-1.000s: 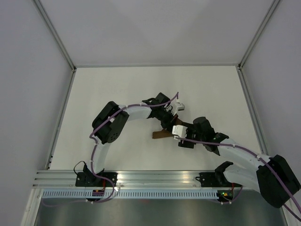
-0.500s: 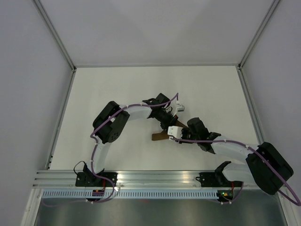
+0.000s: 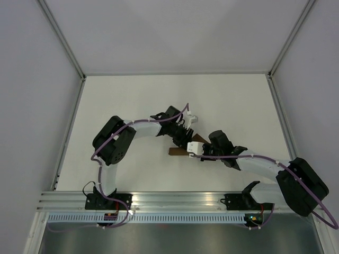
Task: Fold the napkin, place the utensils inside, and roll it up
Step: Roll the napkin with the utensil
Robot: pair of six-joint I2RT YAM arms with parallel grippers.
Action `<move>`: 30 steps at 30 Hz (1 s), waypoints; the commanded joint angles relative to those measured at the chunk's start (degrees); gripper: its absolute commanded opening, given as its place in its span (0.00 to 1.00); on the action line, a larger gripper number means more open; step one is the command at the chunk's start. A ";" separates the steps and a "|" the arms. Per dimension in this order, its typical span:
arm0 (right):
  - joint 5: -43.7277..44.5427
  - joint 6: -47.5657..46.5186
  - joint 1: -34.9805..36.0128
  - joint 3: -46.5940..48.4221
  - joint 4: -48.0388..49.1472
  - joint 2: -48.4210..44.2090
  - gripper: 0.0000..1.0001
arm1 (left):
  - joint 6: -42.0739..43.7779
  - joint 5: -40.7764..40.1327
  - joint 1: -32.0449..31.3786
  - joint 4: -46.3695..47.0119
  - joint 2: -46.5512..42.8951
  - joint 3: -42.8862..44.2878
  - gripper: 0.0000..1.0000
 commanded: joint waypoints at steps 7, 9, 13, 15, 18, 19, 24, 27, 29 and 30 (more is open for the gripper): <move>-10.15 -2.48 -4.23 9.93 -19.49 10.09 0.03 | -11.14 -17.39 2.71 15.40 -18.25 -13.33 0.47; -13.22 -3.54 -6.33 13.79 -22.83 13.94 0.03 | -12.99 -23.52 2.63 23.12 -24.12 -19.65 0.49; -16.31 -6.18 -8.71 20.39 -32.32 21.16 0.02 | -14.75 -30.93 2.10 42.01 -33.72 -34.06 0.54; -16.84 -7.32 -9.68 23.29 -35.22 24.77 0.02 | -12.91 -36.28 -0.08 50.17 -37.84 -40.92 0.55; -16.93 -8.20 -10.21 26.81 -38.73 29.25 0.02 | -6.94 -45.87 -4.30 56.62 -40.59 -47.61 0.57; -17.10 -8.38 -10.30 28.82 -39.71 30.48 0.02 | -3.80 -47.89 -7.36 60.47 -41.29 -49.71 0.60; -17.63 -8.73 -10.82 33.67 -44.45 36.99 0.02 | 7.91 -58.60 -18.00 63.76 -38.14 -49.38 0.64; -17.54 -8.73 -10.91 35.60 -45.95 39.01 0.02 | 15.38 -61.78 -21.96 63.93 -33.84 -47.28 0.64; -17.54 -8.73 -11.00 36.83 -46.74 40.41 0.03 | 21.16 -62.50 -23.38 63.59 -29.55 -45.09 0.65; -17.63 -8.64 -11.00 37.27 -47.36 40.77 0.03 | 23.02 -62.59 -24.61 63.24 -27.69 -44.12 0.65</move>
